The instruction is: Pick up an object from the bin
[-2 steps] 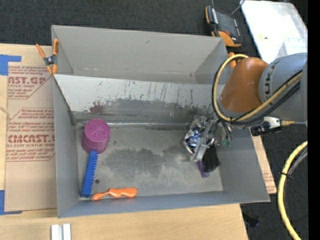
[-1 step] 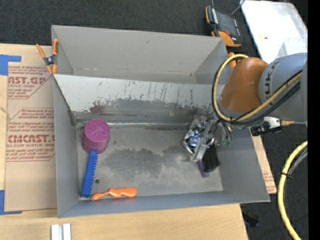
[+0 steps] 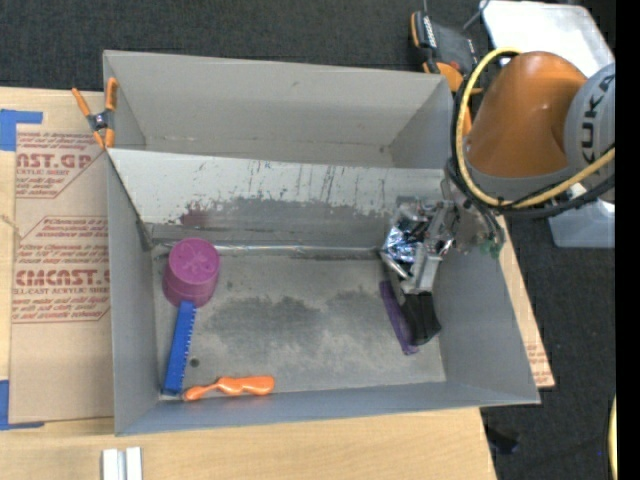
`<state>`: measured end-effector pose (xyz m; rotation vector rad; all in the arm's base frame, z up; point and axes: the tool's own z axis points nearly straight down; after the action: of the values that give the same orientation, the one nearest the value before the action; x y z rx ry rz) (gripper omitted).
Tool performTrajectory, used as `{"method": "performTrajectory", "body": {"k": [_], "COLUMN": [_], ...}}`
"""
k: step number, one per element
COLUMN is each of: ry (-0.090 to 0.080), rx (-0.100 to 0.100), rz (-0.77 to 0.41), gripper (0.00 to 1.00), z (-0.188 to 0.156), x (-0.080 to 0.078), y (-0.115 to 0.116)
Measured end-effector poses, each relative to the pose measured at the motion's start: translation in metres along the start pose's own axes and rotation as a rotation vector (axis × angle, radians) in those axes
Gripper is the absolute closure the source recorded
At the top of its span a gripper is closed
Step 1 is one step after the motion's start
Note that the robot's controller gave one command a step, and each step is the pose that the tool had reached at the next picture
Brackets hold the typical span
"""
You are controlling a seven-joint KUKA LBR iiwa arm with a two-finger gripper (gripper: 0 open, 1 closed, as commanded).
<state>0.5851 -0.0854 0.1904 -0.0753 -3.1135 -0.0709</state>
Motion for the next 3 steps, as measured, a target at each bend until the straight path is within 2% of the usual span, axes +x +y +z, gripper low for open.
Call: {"method": "performTrajectory", "body": {"k": [1, 2, 3], "ry": [0.0, 0.002, -0.006], "rx": [0.0, 0.0, 0.002], "rz": [0.0, -0.101, -0.488], "gripper": [1.0, 1.0, 1.0], "z": [0.0, -0.015, 0.035], "x": [0.0, 0.004, 0.0], "y": [0.0, -0.007, -0.009]}}
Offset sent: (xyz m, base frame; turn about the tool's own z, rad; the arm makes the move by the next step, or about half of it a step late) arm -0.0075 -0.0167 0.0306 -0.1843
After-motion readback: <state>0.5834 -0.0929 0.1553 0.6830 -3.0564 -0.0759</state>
